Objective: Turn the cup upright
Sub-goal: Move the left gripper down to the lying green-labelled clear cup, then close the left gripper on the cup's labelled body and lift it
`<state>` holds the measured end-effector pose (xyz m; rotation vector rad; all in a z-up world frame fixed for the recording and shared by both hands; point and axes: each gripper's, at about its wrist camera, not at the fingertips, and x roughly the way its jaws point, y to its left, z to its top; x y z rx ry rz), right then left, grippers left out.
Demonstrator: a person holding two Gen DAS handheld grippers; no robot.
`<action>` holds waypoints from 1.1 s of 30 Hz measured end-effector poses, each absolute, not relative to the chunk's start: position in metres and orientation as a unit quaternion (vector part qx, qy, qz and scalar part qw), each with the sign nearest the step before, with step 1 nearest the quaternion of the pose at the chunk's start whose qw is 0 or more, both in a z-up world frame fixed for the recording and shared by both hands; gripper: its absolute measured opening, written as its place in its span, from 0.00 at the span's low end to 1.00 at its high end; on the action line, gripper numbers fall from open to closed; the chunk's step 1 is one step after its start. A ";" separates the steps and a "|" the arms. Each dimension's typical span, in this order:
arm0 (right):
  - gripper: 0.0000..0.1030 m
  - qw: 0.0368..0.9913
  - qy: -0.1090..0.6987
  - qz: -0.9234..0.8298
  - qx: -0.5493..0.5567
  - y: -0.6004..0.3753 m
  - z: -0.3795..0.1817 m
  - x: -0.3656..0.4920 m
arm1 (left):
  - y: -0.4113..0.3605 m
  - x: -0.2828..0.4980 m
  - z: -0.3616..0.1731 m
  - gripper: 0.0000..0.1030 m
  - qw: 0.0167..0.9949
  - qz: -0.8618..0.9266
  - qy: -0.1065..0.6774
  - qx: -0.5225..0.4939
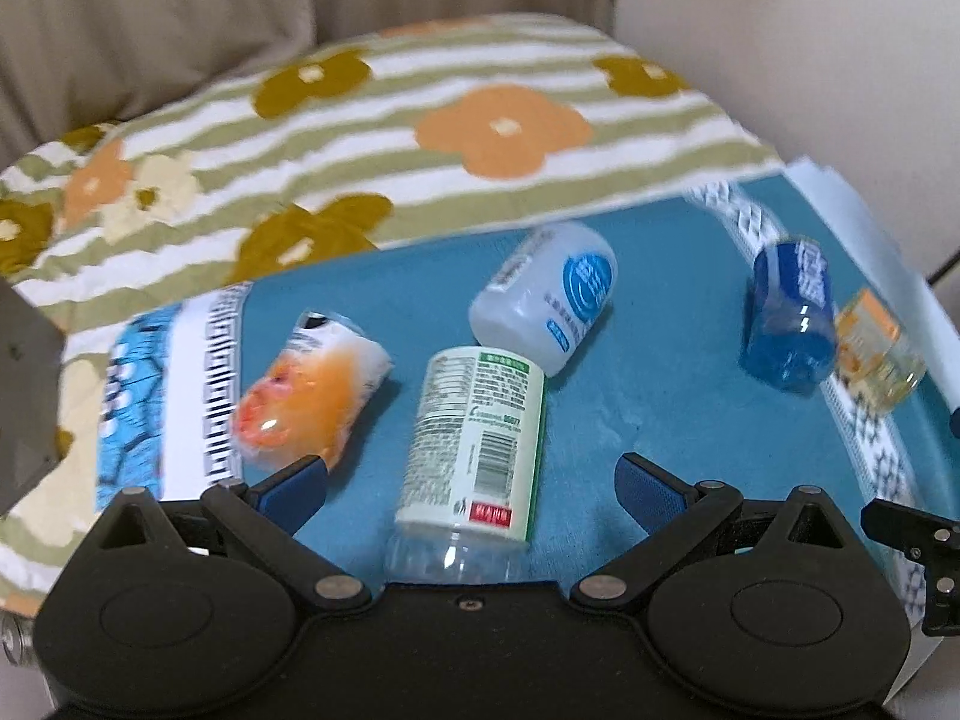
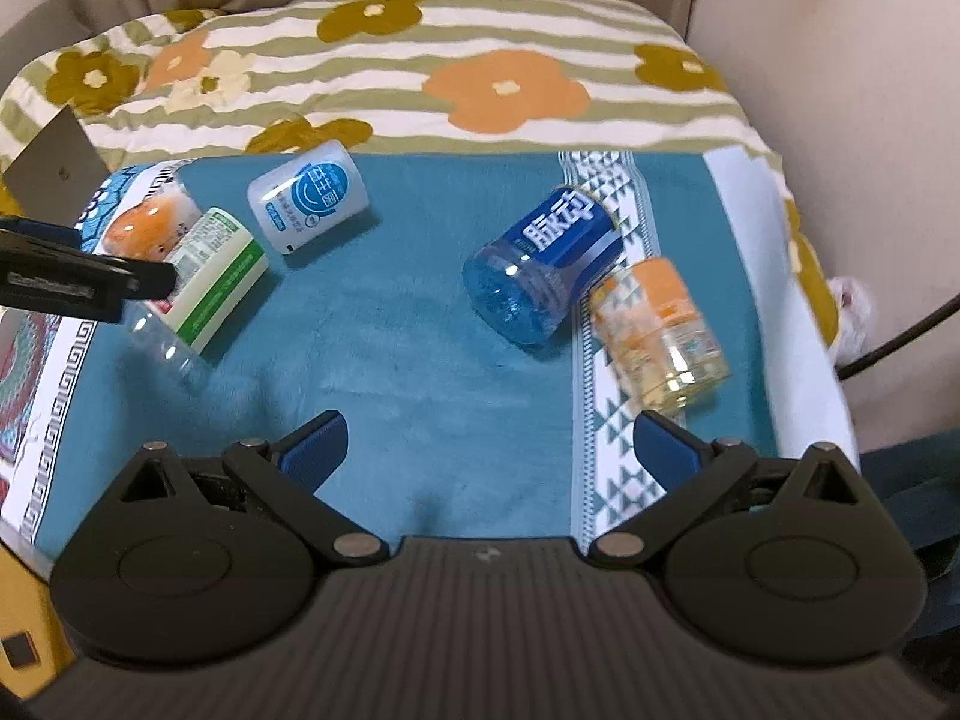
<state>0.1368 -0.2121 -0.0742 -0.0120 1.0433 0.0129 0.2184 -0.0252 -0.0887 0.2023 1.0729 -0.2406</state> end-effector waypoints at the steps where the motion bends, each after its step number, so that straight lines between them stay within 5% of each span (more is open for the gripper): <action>1: 1.00 0.865 0.502 0.003 -0.004 -0.209 -0.078 0.140 | -0.027 0.223 -0.094 1.00 0.842 -0.122 0.516 0.101; 11: 1.00 0.848 0.528 -0.032 0.035 -0.201 -0.104 0.160 | -0.040 0.249 -0.136 0.91 0.799 -0.161 0.559 0.153; 17: 1.00 0.841 0.537 -0.043 0.053 -0.200 -0.112 0.164 | -0.041 0.253 -0.145 0.65 0.787 -0.166 0.571 0.161; 33: 1.00 0.844 0.531 -0.038 0.055 -0.202 -0.101 0.161 | -0.039 0.242 -0.128 0.64 0.800 -0.159 0.559 0.148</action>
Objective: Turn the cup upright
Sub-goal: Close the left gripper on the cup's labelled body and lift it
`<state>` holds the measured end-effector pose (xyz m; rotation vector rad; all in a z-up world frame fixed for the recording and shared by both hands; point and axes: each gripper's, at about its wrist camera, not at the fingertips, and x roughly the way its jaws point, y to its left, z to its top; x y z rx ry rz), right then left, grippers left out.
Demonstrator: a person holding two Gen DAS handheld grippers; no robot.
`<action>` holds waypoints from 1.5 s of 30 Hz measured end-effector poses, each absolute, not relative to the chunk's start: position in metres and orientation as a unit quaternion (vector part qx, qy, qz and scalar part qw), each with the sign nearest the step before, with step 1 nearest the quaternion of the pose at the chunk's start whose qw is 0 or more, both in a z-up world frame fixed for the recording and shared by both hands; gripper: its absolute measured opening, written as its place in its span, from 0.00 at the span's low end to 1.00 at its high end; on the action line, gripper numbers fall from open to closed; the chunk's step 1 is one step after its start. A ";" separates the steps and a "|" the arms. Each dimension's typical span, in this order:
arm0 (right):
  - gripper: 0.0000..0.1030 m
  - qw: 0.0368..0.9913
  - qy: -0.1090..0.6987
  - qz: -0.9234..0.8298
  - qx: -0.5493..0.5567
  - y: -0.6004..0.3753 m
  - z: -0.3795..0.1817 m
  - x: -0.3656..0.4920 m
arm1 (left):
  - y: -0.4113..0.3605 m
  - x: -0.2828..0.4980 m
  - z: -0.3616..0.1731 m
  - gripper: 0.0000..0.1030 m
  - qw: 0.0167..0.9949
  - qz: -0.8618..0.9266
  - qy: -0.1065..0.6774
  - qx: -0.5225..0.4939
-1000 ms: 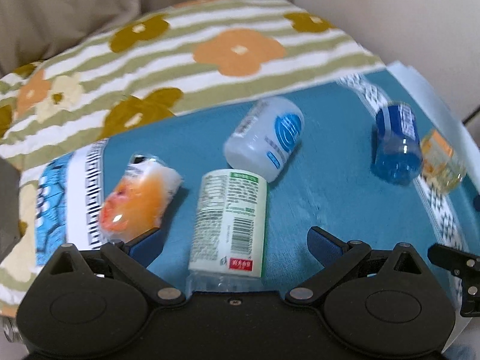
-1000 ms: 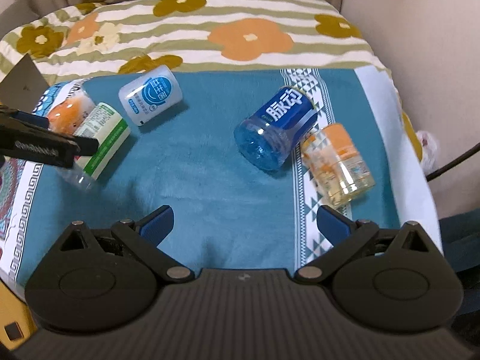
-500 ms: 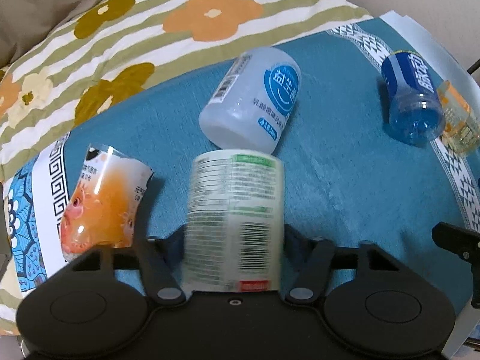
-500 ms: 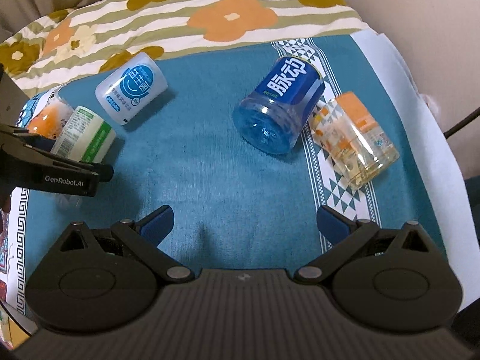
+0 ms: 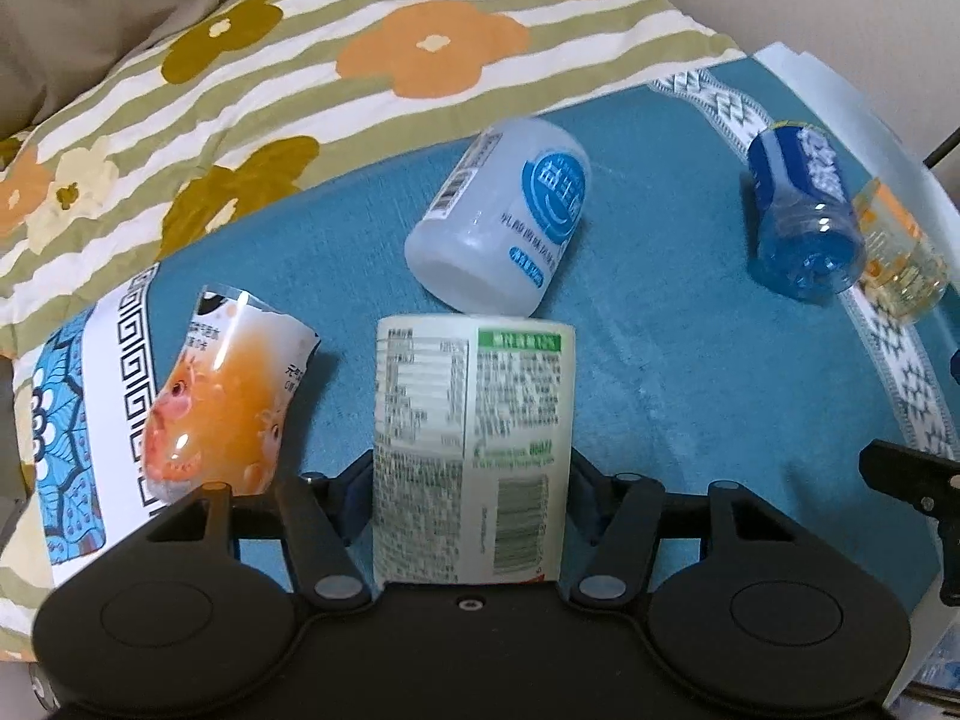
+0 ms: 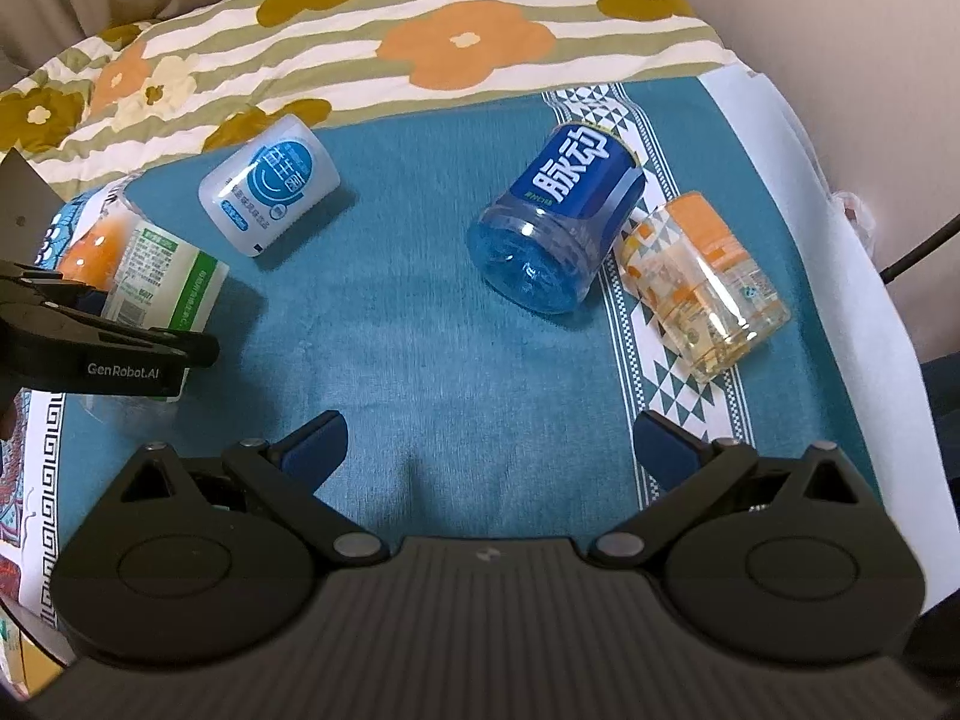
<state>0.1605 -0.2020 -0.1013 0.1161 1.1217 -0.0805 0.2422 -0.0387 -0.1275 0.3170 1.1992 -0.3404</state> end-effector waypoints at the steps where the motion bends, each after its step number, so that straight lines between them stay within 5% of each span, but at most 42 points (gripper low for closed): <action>1: 1.00 0.846 0.530 -0.036 0.054 -0.203 -0.099 0.158 | -0.039 0.239 -0.123 0.64 0.803 -0.156 0.557 0.144; 15: 1.00 0.871 0.490 0.016 0.042 -0.236 -0.057 0.114 | -0.059 0.159 -0.079 0.63 0.822 -0.119 0.550 0.086; 22: 1.00 0.870 0.489 0.056 0.034 -0.258 -0.059 0.094 | -0.071 0.125 -0.097 0.63 0.800 -0.096 0.591 0.033; 45: 1.00 0.848 0.522 0.074 0.049 -0.279 -0.107 0.100 | -0.098 0.162 -0.148 0.64 0.798 -0.075 0.597 0.027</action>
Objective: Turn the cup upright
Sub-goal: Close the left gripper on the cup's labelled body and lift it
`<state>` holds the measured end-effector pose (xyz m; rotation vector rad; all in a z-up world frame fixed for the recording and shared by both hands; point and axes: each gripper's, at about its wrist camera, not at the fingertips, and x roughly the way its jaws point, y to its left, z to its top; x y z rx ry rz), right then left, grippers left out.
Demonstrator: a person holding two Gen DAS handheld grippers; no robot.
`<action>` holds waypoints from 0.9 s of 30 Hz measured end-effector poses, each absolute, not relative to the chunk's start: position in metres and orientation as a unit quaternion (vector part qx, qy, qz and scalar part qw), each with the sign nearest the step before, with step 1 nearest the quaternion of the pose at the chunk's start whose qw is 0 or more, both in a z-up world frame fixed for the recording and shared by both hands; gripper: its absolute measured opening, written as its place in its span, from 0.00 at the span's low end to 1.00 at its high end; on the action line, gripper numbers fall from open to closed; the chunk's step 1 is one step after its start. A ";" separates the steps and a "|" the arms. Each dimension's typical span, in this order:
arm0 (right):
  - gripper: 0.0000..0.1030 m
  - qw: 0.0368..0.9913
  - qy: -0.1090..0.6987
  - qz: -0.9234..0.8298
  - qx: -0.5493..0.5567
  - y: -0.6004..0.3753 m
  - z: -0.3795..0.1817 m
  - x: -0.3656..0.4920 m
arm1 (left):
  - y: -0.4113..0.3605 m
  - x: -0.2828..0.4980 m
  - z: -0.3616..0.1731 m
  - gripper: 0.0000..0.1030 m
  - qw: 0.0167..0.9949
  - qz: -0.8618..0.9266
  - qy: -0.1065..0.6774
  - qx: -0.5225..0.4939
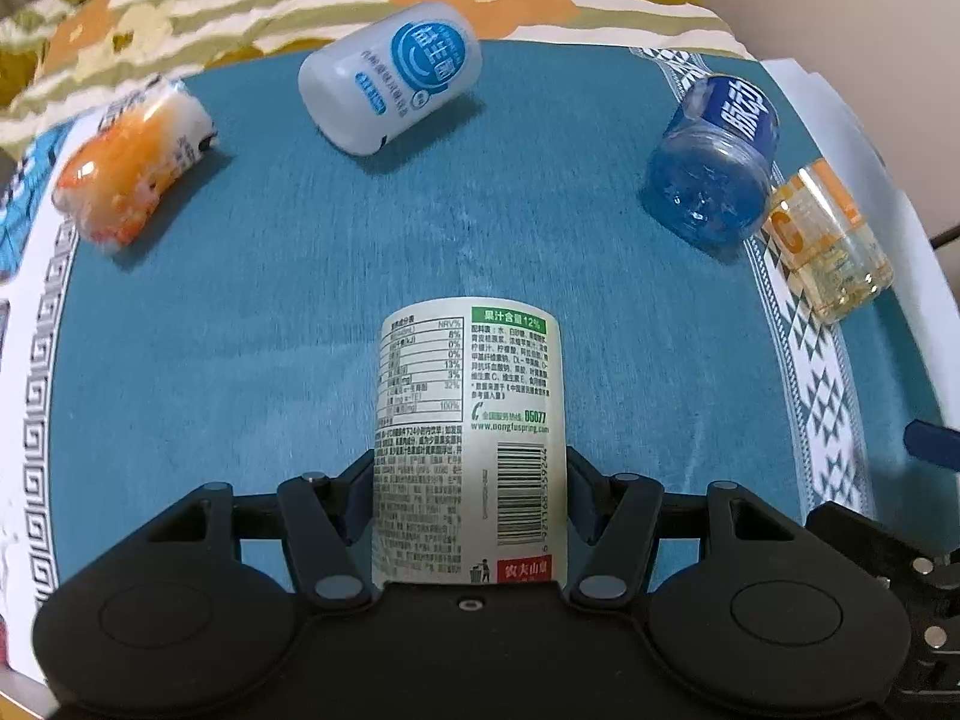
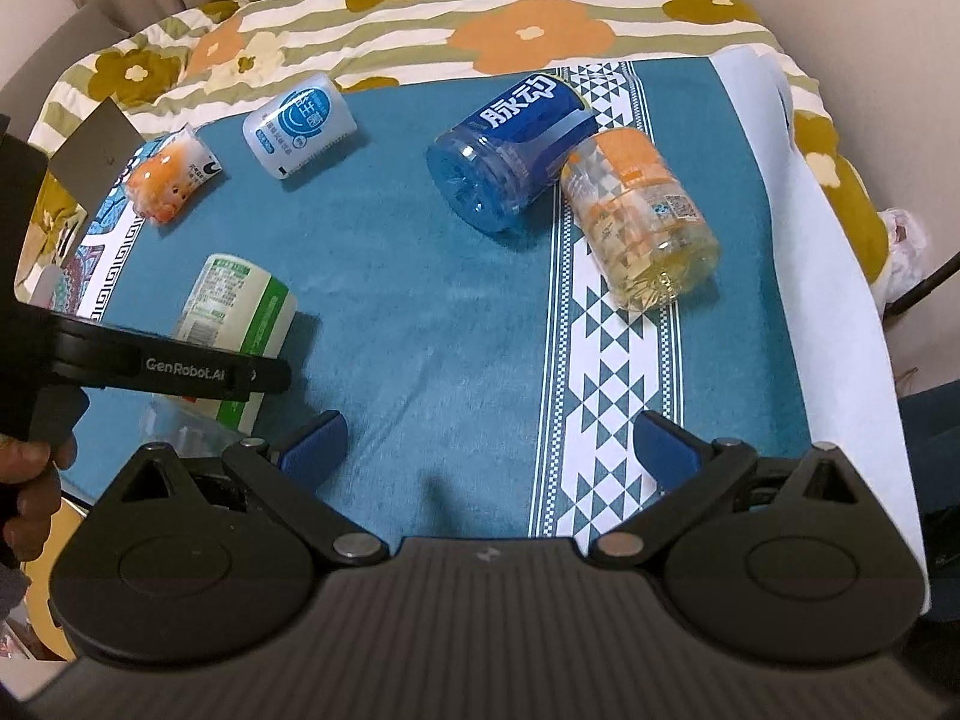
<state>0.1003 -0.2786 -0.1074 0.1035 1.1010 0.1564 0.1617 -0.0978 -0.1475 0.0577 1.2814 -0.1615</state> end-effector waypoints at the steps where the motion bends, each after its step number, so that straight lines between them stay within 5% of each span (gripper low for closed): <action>1: 1.00 0.848 0.523 0.074 0.049 -0.278 -0.107 0.100 | -0.098 0.161 -0.148 0.64 0.799 -0.077 0.596 0.030; 8: 1.00 0.847 0.524 0.068 0.053 -0.279 -0.108 0.095 | -0.097 0.162 -0.150 0.67 0.800 -0.083 0.594 0.031; 10: 1.00 0.847 0.525 0.066 0.051 -0.279 -0.108 0.093 | -0.096 0.162 -0.149 0.85 0.802 -0.082 0.590 0.035; 12: 1.00 0.847 0.525 0.063 0.050 -0.279 -0.107 0.092 | -0.094 0.161 -0.147 0.92 0.806 -0.081 0.585 0.032; 27: 1.00 0.849 0.521 0.060 0.058 -0.280 -0.069 0.087 | -0.059 0.105 -0.084 1.00 0.842 -0.074 0.534 -0.006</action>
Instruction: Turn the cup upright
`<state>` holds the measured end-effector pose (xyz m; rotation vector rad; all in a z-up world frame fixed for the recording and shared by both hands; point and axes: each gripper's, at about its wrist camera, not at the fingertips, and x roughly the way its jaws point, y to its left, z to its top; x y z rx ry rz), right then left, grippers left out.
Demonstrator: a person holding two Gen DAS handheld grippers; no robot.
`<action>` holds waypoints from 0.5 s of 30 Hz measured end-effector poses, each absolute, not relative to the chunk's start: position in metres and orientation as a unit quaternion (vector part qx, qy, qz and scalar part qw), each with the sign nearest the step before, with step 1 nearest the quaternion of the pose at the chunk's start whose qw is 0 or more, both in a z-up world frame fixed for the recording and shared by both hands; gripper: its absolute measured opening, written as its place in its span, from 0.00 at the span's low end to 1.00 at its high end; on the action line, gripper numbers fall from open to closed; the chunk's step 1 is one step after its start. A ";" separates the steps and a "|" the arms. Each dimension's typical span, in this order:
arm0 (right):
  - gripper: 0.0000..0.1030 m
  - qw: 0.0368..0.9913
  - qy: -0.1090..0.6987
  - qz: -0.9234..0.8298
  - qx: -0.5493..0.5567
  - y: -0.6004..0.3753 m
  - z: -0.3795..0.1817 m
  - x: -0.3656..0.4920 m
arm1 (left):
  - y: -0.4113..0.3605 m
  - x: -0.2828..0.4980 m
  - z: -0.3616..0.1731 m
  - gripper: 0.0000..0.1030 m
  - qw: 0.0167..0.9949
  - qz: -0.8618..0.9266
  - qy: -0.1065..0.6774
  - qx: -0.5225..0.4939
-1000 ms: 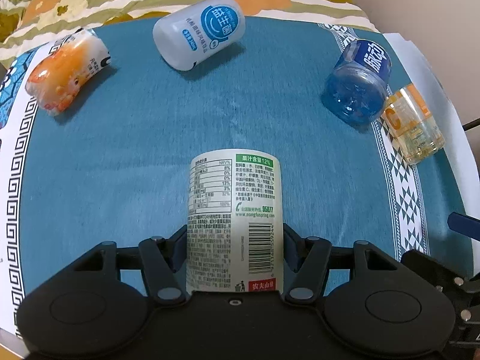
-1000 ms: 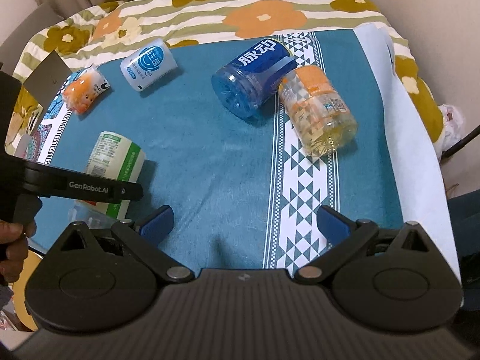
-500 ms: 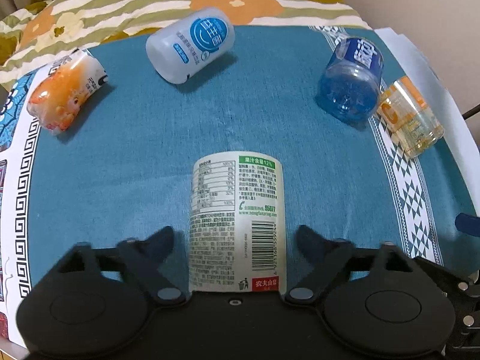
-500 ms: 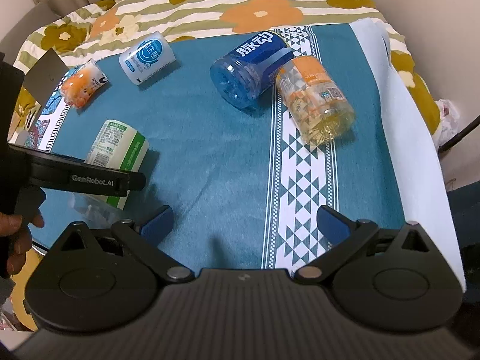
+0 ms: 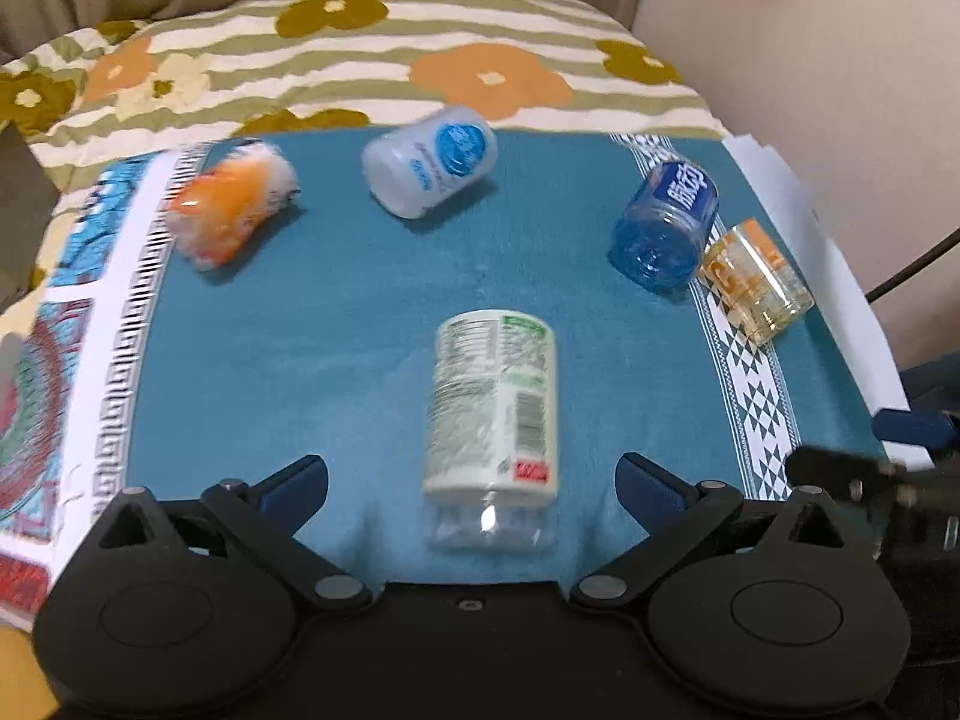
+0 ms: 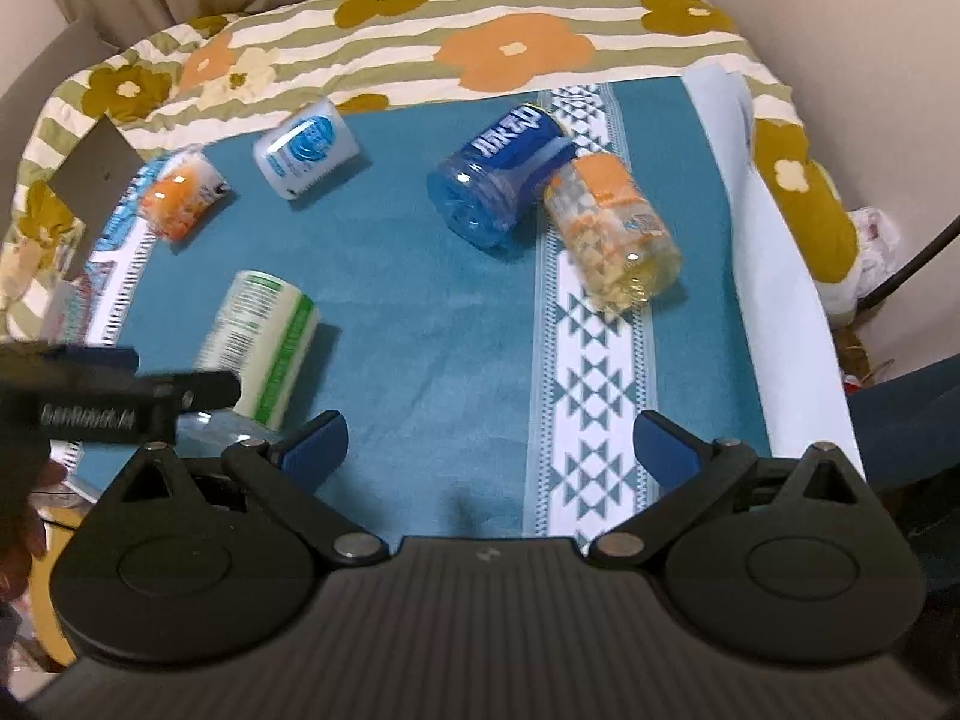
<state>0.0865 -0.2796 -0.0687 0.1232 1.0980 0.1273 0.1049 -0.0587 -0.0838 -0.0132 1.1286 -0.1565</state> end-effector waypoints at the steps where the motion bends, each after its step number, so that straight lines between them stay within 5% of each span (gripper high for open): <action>1: 1.00 0.846 0.525 0.067 0.064 -0.279 -0.066 0.089 | -0.053 0.099 -0.079 1.00 0.844 -0.075 0.530 -0.009; 15: 1.00 0.791 0.582 0.132 0.135 -0.219 -0.066 0.155 | 0.025 0.054 -0.064 1.00 0.867 -0.088 0.490 -0.012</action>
